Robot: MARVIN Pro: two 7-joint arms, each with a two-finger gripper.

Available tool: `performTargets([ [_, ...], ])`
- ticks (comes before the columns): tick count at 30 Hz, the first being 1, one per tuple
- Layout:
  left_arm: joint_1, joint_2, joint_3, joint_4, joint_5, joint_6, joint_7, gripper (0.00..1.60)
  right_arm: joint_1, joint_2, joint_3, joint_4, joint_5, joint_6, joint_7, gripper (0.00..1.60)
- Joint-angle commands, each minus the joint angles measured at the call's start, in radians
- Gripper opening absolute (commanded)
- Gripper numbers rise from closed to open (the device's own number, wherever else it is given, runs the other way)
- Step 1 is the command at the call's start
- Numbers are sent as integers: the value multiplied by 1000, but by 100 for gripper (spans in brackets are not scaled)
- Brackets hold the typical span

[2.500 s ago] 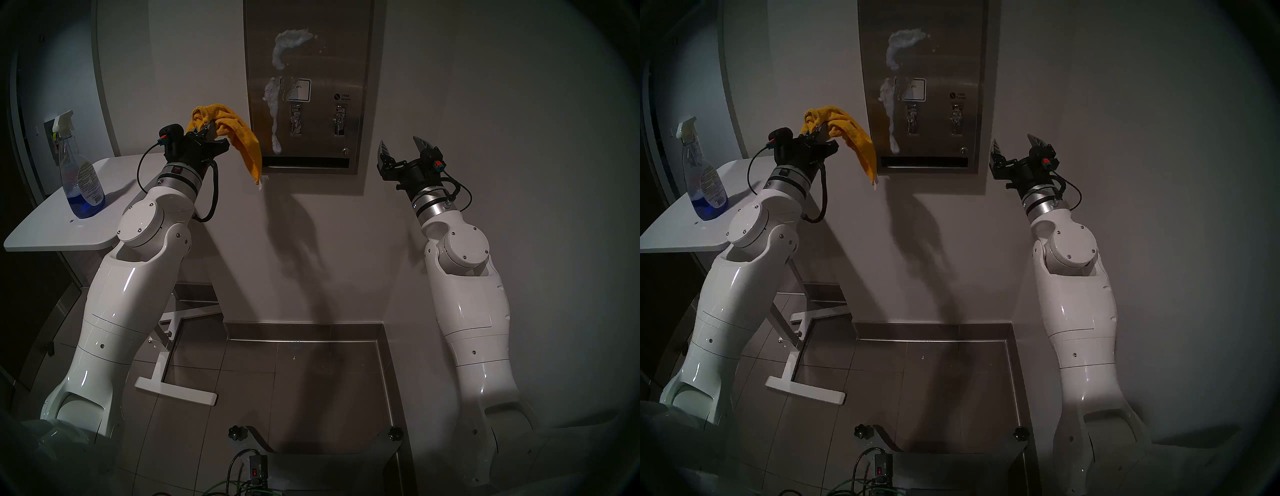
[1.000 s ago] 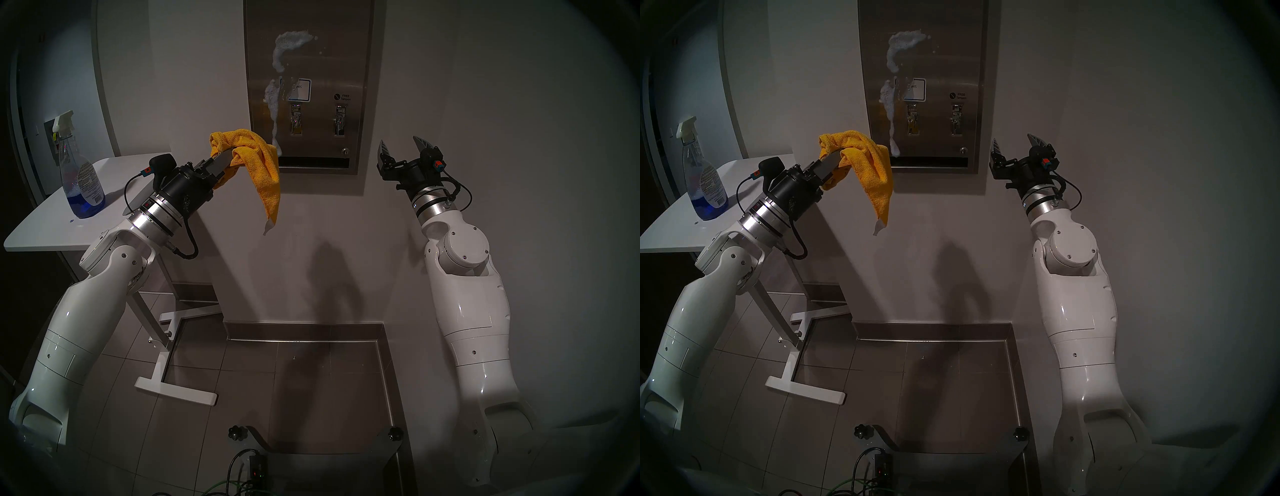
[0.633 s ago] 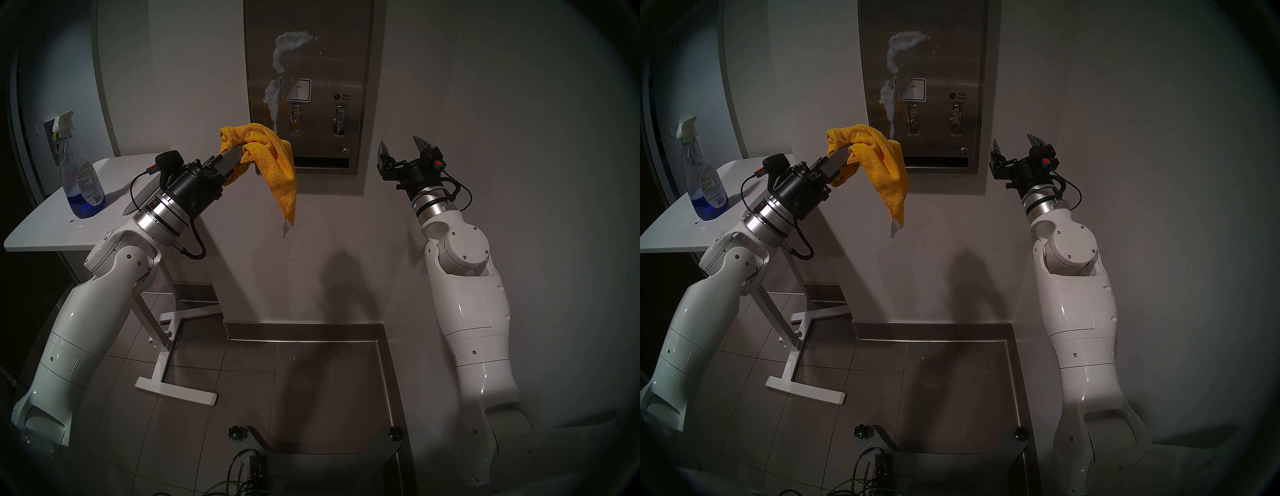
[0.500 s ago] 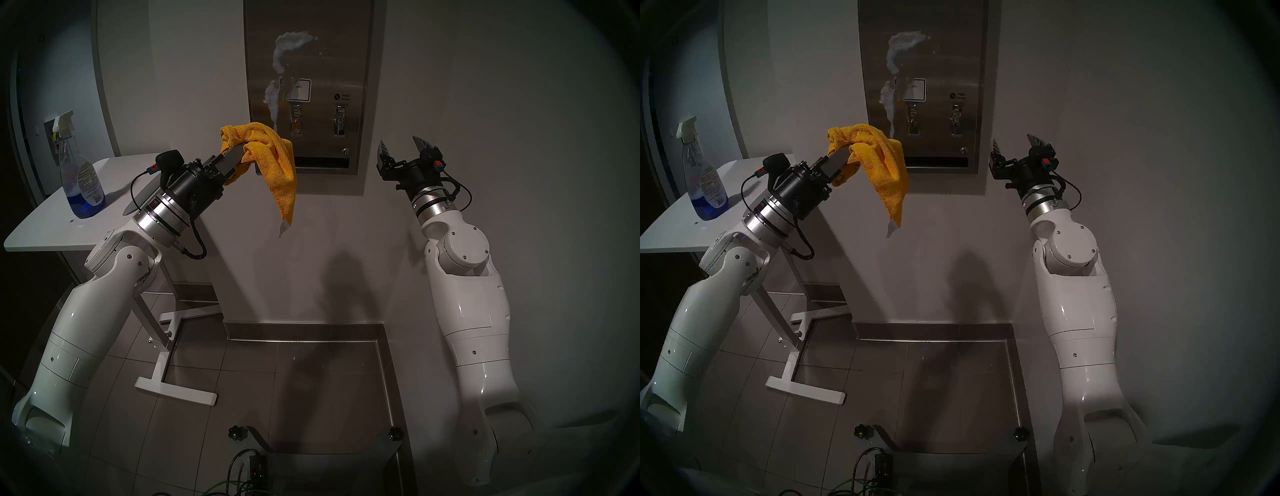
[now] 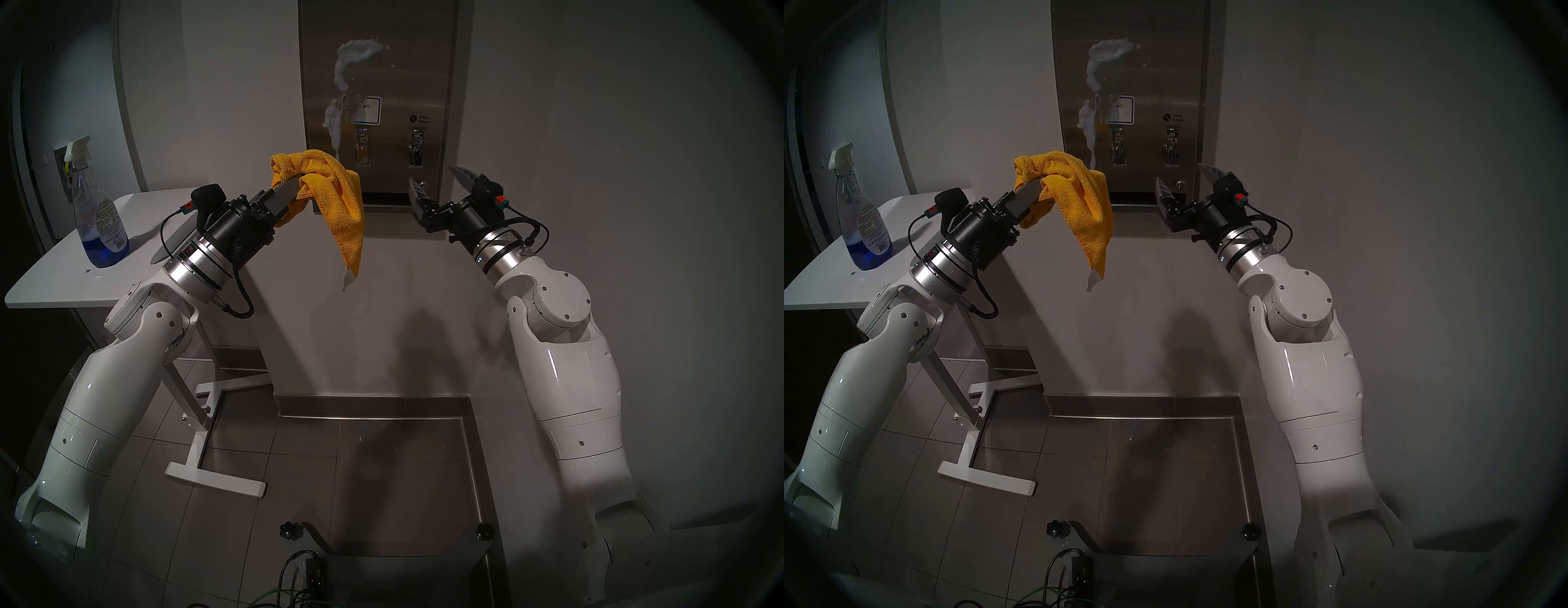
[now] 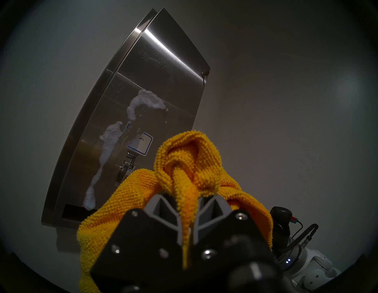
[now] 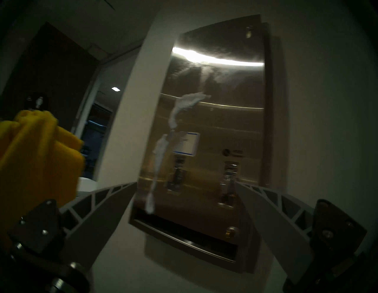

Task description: Pick up the cloth and wipe the surface

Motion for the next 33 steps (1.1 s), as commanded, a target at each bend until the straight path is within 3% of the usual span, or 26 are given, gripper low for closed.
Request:
performTargets([
  [1,-26,4,-18,-22,-1,-11,-6,0,0,119,6,-105,108,85,130,160],
  [9,-26,4,-18,-22,-1,-12,-6,0,13,202,22,-120,209,209,273,160],
  [10,-26,4,-18,-22,0,-12,-6,0,24,205,27,-107,215,224,314,160],
  [13,-26,4,-18,-23,0,-13,-7,0,59,192,19,-73,214,246,326,160],
  [23,-26,5,-18,-22,-1,-13,-7,0,121,85,-38,-15,144,204,219,160],
  [33,-26,5,-18,-22,-1,-14,-7,0,133,50,-104,4,126,224,202,160],
])
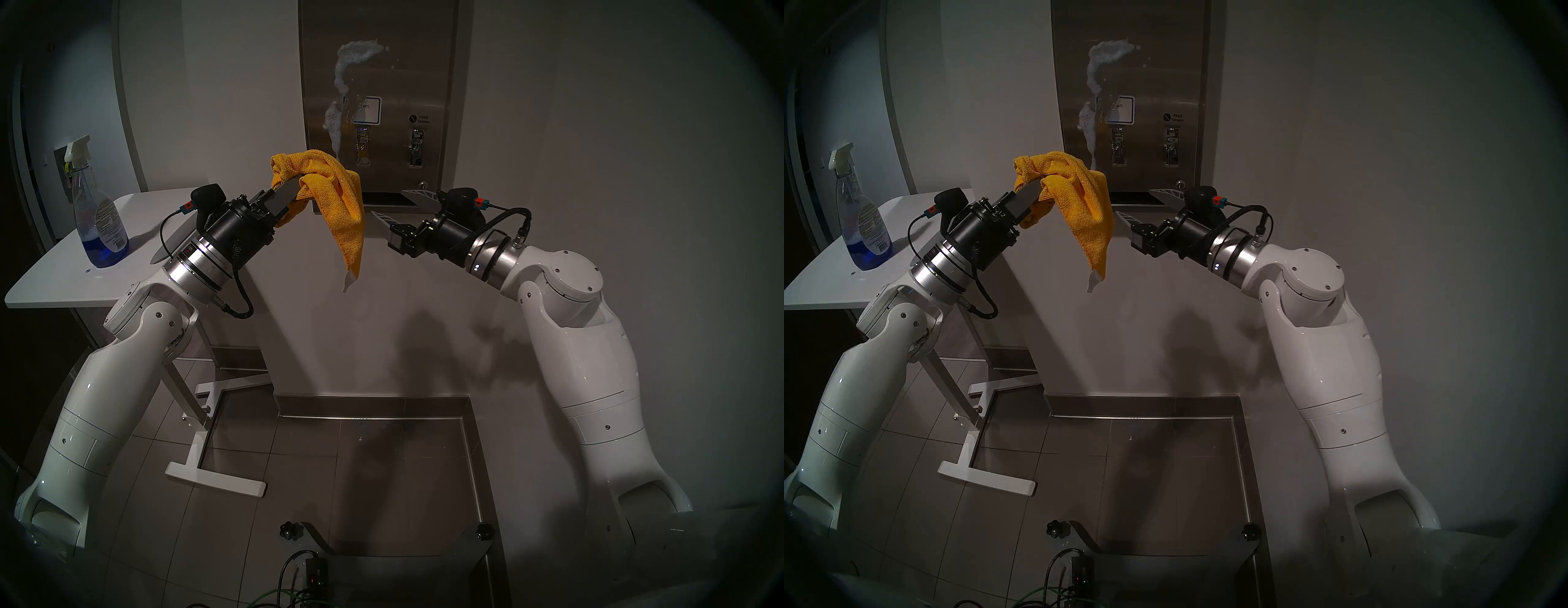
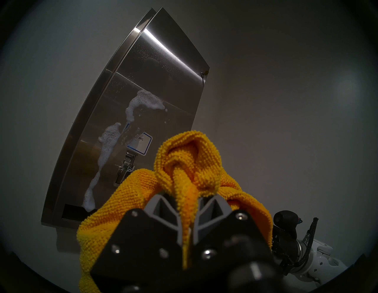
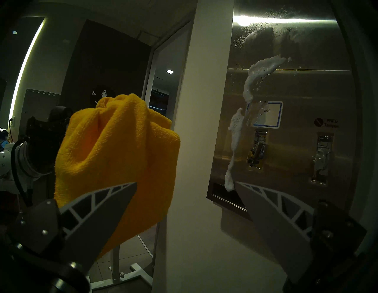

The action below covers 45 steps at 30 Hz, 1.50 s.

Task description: Pick up the cloth and wipe the surface

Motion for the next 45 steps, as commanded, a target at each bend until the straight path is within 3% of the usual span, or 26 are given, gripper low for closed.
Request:
performTargets([
  [1,-27,1,-18,-22,-1,-13,-4,0,54,-45,-31,-14,0,10,-12,160],
  [9,-27,1,-18,-22,-1,-14,-4,0,45,-42,-87,-15,-1,36,20,160],
  [27,-27,2,-17,-22,-1,-13,-4,0,71,-88,-131,23,-39,-117,28,160],
  [28,-27,2,-17,-22,-1,-13,-4,0,70,-89,-130,23,-41,-126,28,141],
  [29,-27,2,-17,-22,-1,-13,-4,0,67,-88,-129,19,-42,-132,28,85],
  [30,-27,2,-17,-22,-1,-13,-4,0,64,-87,-127,15,-43,-138,28,6],
  [31,-27,2,-17,-22,-1,-14,-4,0,57,-85,-123,9,-43,-145,27,0],
  [41,-27,2,-17,-22,-1,-14,-4,0,-10,-48,-90,-66,-54,-164,17,0],
  [42,-27,2,-17,-22,-1,-14,-4,0,-23,-37,-80,-79,-50,-148,16,65],
  [43,-27,2,-17,-22,-1,-14,-4,0,-32,-28,-72,-89,-45,-139,19,160],
  [45,-27,2,-17,-22,-1,-14,-4,0,-54,-3,-51,-109,-27,-117,33,160],
])
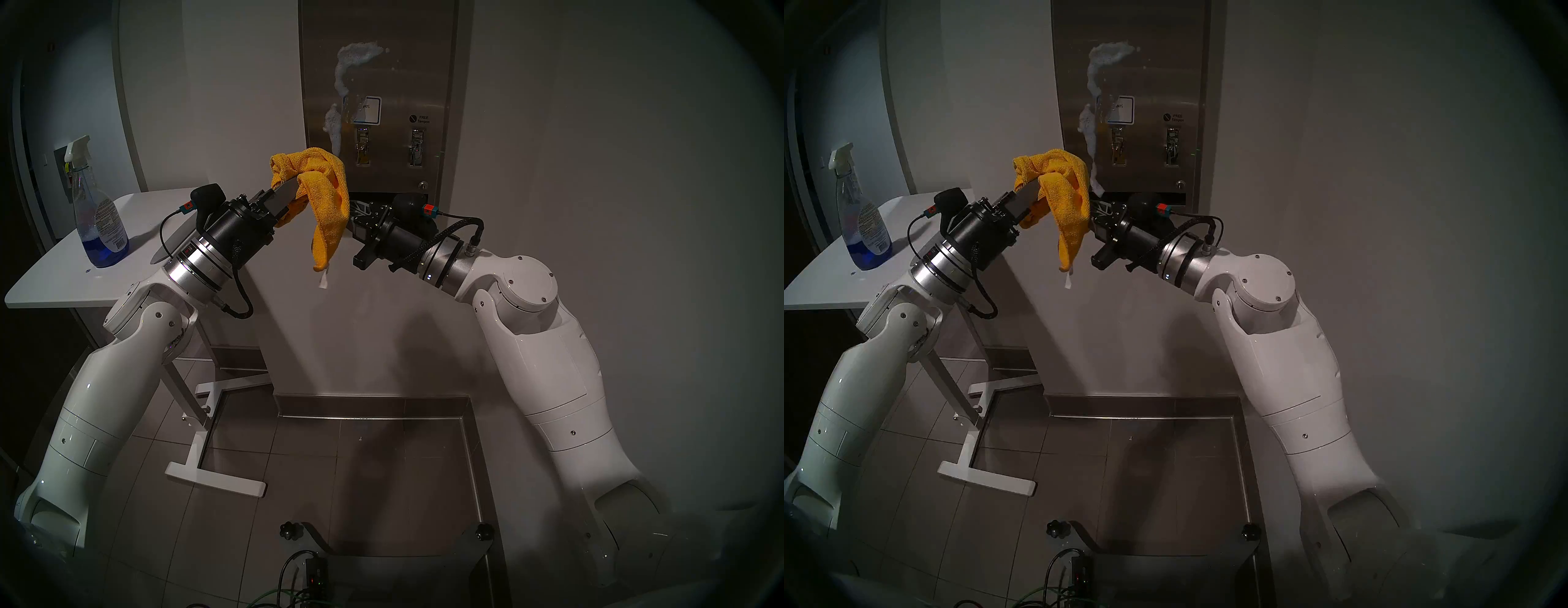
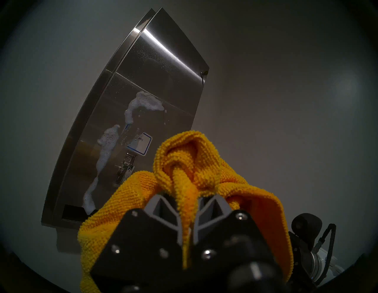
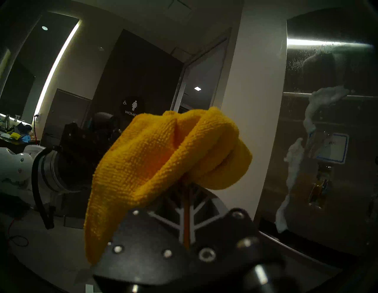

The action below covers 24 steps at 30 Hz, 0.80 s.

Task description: Pick up the cloth and wipe the surface

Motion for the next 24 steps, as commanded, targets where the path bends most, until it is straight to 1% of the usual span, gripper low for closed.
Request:
performTargets([
  [1,-27,1,-17,-21,-1,-12,-3,0,-54,67,64,-99,31,40,17,160],
  [3,-27,1,-17,-21,-2,-12,-3,0,-70,87,82,-112,33,36,23,160],
  [6,-27,1,-17,-21,-1,-12,-3,0,-91,102,111,-132,50,60,33,160],
  [10,-27,1,-17,-21,-1,-13,-3,0,-113,121,131,-156,51,85,47,160],
  [11,-27,1,-17,-21,-1,-13,-3,0,-106,105,124,-166,55,110,46,160],
  [15,-27,1,-17,-21,-1,-13,-3,0,-106,105,124,-166,55,110,46,160],
  [16,-27,1,-17,-21,-2,-12,-3,0,-82,84,95,-169,46,128,42,160],
  [20,-27,1,-17,-21,-2,-12,-3,0,-82,84,95,-169,46,128,42,160],
  [24,-27,1,-17,-21,-2,-12,-3,0,-62,52,66,-169,43,154,28,160],
])
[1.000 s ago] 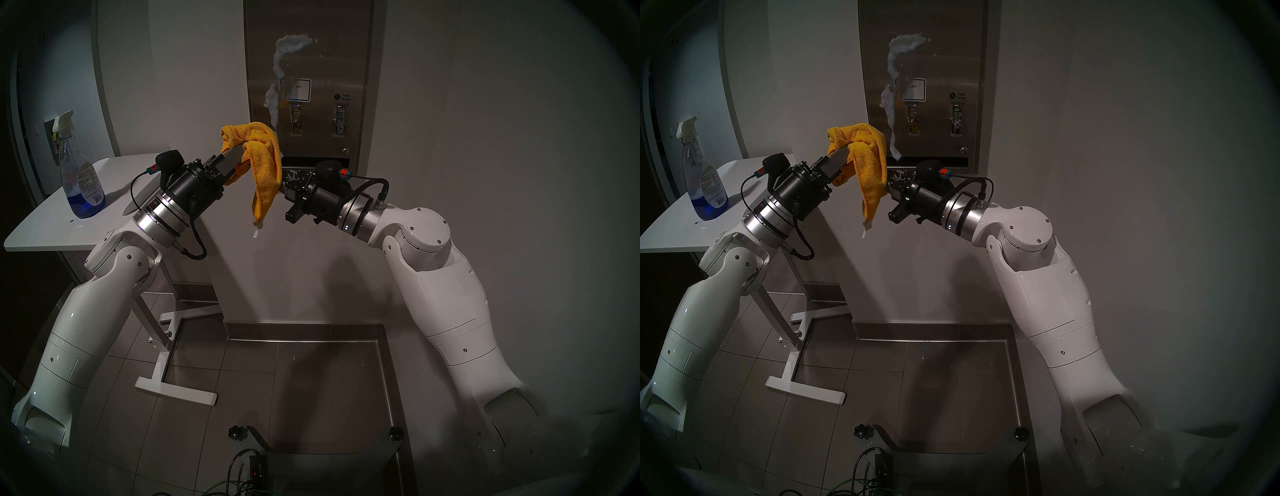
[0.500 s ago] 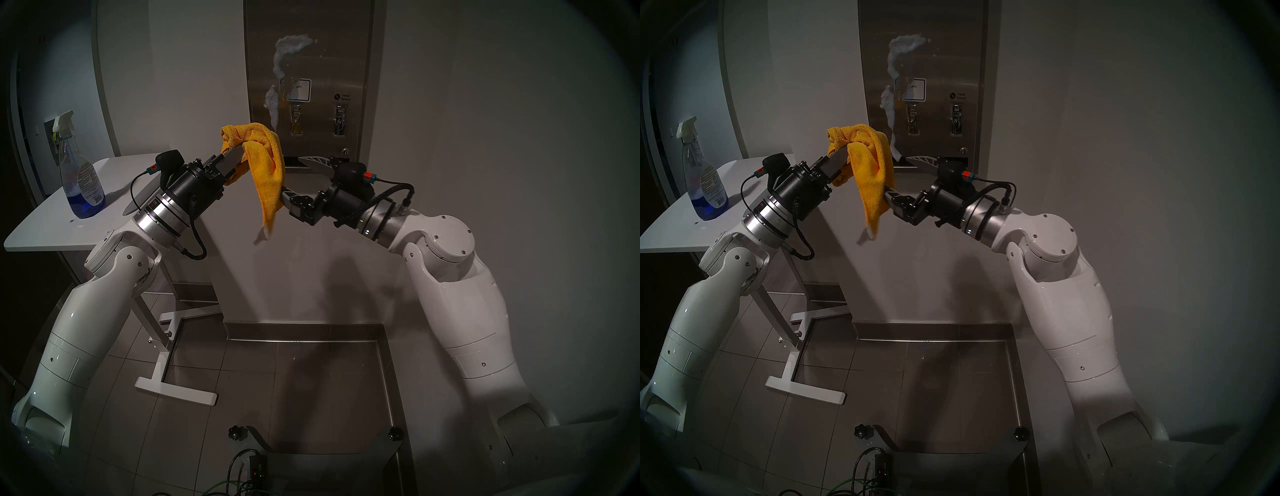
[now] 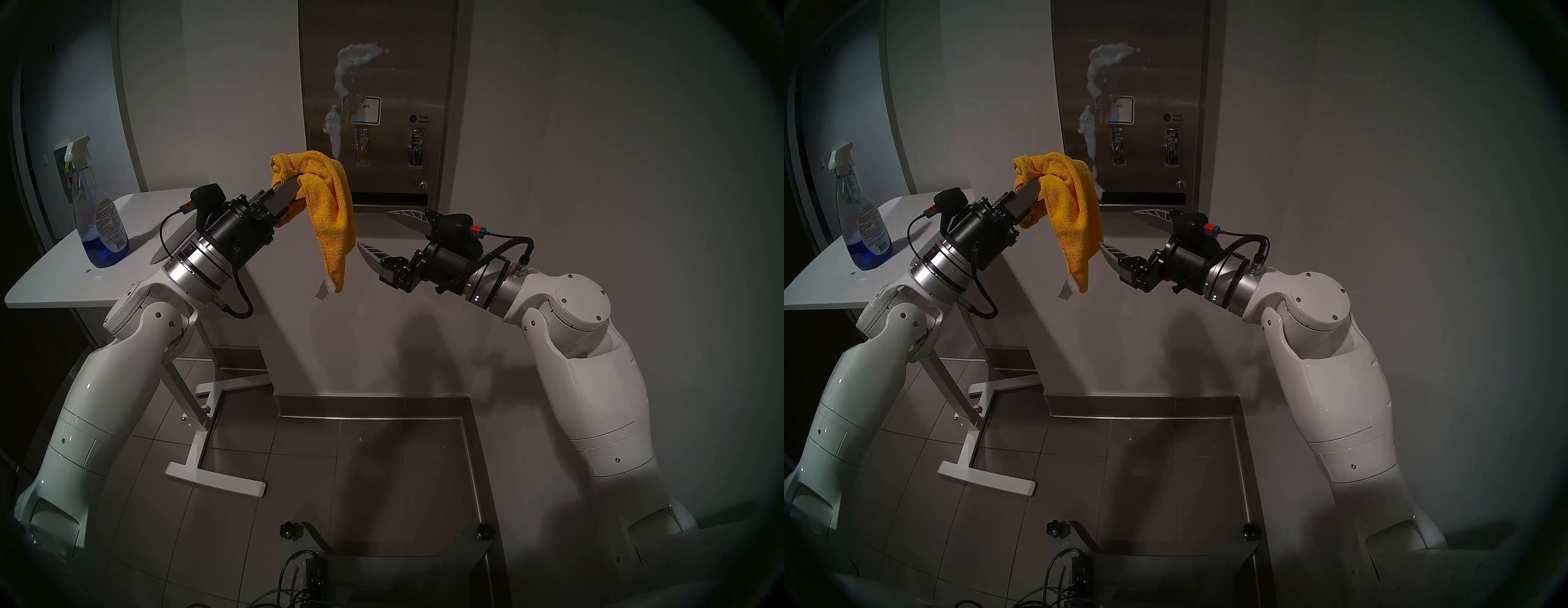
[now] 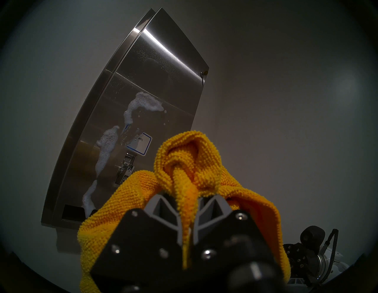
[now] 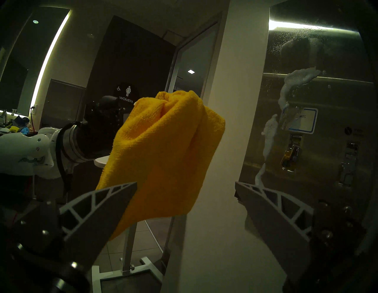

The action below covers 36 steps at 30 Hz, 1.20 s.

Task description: Pick up the cloth and wipe the surface

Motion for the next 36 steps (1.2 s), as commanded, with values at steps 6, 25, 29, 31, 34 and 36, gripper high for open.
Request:
performTargets([
  [6,-27,1,-17,-21,-2,-12,-3,0,93,-70,-70,-19,17,77,-11,160],
  [25,-27,1,-17,-21,-2,-12,-3,0,180,-166,-113,130,38,41,-32,160],
  [29,-27,1,-17,-21,-2,-12,-3,0,176,-181,-116,143,41,23,-40,160],
  [31,-27,1,-17,-21,-2,-12,-3,0,168,-172,-113,137,45,18,-30,160],
  [34,-27,1,-17,-21,-2,-12,-3,0,157,-154,-100,126,49,9,-20,160],
  [36,-27,1,-17,-21,-2,-13,-3,0,152,-141,-90,119,53,10,-15,160],
])
